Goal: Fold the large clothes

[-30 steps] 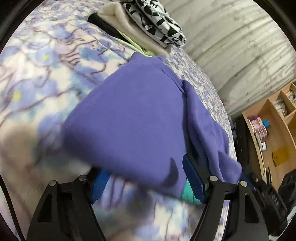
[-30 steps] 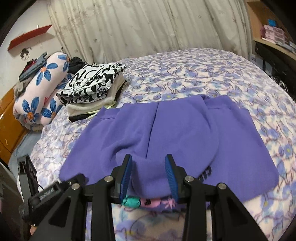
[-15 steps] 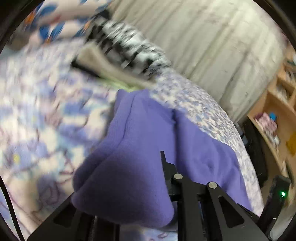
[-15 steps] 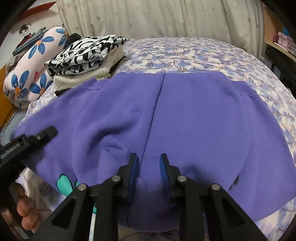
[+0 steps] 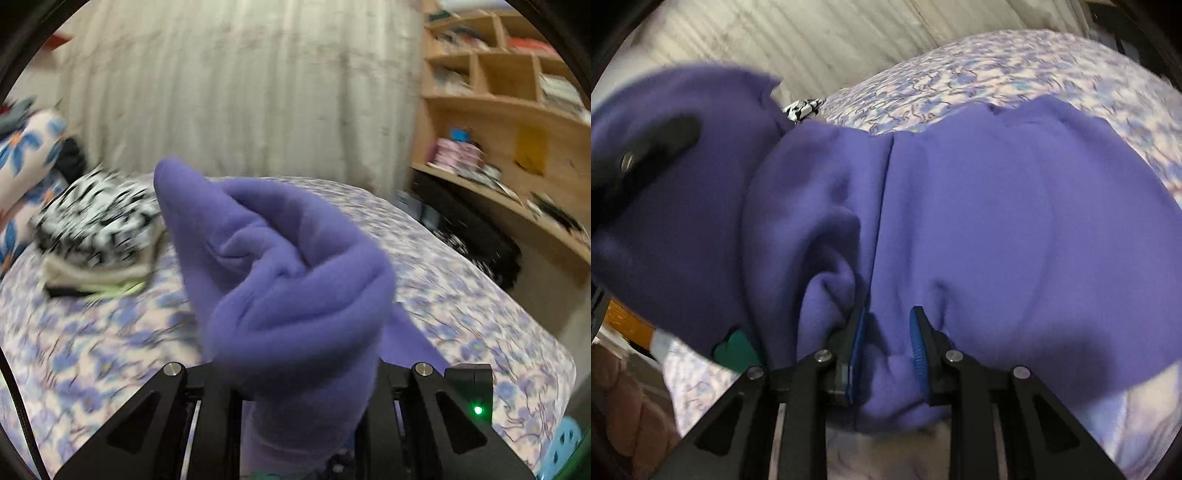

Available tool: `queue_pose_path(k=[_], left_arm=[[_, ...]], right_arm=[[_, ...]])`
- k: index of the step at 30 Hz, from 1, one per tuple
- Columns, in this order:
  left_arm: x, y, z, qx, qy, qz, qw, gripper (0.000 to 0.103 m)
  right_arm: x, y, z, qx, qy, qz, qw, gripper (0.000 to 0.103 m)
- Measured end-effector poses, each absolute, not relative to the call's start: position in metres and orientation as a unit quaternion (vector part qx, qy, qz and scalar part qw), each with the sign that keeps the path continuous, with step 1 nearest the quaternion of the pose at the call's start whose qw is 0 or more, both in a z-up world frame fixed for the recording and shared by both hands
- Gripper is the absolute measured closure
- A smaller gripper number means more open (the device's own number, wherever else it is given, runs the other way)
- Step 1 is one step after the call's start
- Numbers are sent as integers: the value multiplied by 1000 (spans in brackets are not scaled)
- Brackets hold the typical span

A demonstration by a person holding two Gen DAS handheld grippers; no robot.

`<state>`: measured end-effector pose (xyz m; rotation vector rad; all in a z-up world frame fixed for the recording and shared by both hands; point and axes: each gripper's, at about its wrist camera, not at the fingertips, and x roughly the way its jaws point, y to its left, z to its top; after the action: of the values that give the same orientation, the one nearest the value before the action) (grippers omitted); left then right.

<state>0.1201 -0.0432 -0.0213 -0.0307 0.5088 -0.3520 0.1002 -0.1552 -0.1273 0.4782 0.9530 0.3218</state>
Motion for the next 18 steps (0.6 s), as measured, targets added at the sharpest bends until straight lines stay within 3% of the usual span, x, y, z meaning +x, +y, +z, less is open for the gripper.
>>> queue_pose_path(k=[18], left_arm=[[118, -241, -94, 136, 345, -258, 892, 88]], right_arm=[[22, -343, -135, 314, 425, -7, 849, 78]])
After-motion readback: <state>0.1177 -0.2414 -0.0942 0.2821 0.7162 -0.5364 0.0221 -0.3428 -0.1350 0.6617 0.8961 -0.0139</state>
